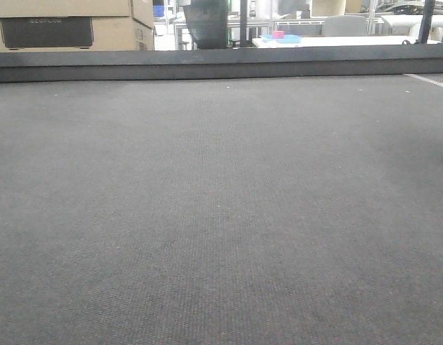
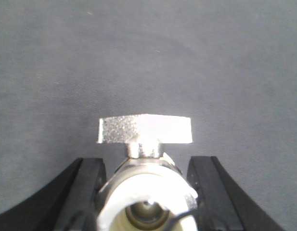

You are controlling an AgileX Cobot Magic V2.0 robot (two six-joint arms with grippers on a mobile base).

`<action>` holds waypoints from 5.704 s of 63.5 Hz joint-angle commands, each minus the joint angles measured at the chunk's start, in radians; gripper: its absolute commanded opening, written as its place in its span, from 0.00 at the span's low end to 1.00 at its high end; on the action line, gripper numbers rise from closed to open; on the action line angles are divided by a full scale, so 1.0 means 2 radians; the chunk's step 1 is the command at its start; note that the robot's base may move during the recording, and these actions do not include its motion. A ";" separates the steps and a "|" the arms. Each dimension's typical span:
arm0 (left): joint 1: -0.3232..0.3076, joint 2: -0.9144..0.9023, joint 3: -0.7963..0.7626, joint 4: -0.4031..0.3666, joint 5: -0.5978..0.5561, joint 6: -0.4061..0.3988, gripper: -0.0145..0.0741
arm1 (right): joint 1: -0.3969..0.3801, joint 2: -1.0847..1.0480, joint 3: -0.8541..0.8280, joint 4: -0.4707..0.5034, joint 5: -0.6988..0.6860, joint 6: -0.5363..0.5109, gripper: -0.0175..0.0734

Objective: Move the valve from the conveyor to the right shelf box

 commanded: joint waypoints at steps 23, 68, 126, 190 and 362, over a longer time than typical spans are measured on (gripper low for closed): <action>-0.003 -0.014 -0.030 0.001 -0.065 -0.006 0.04 | -0.002 -0.029 -0.005 -0.004 -0.103 -0.001 0.02; -0.003 -0.013 -0.030 -0.010 -0.112 -0.006 0.04 | -0.002 -0.029 -0.005 -0.004 -0.122 -0.001 0.02; -0.003 -0.013 -0.030 -0.010 -0.181 -0.006 0.04 | -0.002 -0.028 -0.005 -0.004 -0.190 -0.001 0.02; -0.003 -0.013 -0.030 -0.010 -0.181 -0.006 0.04 | -0.002 -0.028 -0.005 -0.004 -0.190 -0.001 0.02; -0.003 -0.013 -0.030 -0.010 -0.181 -0.006 0.04 | -0.002 -0.028 -0.005 -0.004 -0.192 -0.001 0.02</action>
